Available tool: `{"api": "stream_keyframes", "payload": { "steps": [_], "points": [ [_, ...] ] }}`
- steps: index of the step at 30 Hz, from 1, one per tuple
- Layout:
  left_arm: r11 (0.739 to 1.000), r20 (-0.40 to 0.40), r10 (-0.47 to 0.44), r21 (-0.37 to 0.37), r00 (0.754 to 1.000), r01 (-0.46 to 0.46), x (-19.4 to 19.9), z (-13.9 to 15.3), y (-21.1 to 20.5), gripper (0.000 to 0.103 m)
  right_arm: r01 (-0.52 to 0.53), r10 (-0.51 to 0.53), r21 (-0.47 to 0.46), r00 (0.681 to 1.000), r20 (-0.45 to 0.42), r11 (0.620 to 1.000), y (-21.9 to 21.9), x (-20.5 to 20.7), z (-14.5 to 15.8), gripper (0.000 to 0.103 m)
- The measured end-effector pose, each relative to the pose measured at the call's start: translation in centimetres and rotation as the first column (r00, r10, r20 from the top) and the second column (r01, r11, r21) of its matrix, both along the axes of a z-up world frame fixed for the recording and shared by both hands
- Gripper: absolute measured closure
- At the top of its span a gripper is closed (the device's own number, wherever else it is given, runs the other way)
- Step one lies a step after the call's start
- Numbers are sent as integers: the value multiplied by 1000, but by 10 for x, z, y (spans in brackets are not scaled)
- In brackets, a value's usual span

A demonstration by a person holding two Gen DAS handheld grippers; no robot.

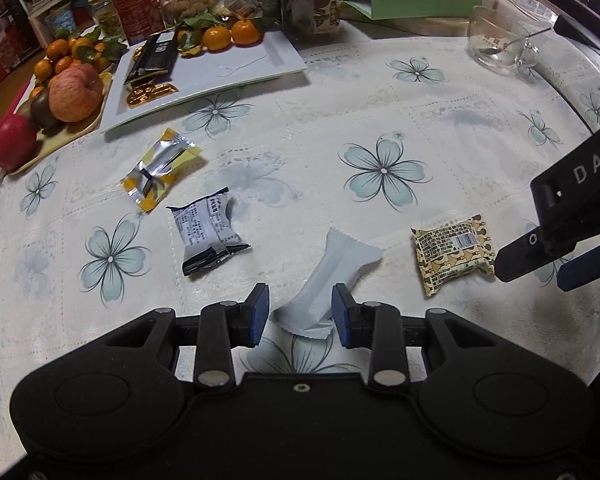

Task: Organize snacks
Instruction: 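Grasp the white bar with the left tool while the right tool grasps the brown-patterned packet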

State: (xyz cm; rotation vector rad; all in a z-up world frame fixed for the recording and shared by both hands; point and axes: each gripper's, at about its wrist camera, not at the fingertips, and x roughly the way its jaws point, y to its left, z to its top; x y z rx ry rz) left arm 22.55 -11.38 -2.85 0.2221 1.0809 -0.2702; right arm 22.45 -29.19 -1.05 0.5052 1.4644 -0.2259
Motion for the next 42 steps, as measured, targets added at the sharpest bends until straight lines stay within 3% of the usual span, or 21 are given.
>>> {"api": "stream_keyframes", "payload": {
  "steps": [4,5,13,18,22,31,35,42],
  "points": [
    [997,25,-26,73,999,24,1,-10,-14,58,1,-1,2,1000,8,1000,-4,-3,4,40],
    [997,31,-29,76,999,27,1,-10,-16,53,0,0,0,1000,10,1000,-4,-3,5,40],
    [996,71,-45,75,996,40,4,-1,-20,53,18,-18,48,1000,15,999,-16,-5,10,40],
    [992,18,-108,64,994,107,6,-7,-19,53,6,-7,57,1000,16,998,-15,-5,13,40],
    [991,-18,-109,75,994,110,8,-17,-20,53,-3,2,48,1000,20,999,-12,-5,13,40],
    [999,-62,2,44,998,1,18,-26,-17,53,-22,21,22,999,35,1000,-8,-4,11,40],
    [998,-105,69,22,992,-67,22,-25,-11,72,-34,35,-23,998,52,999,-4,-2,9,40],
    [982,-197,188,35,962,-185,22,-21,11,73,-47,52,-60,996,68,997,8,4,-2,40]
  ]
}}
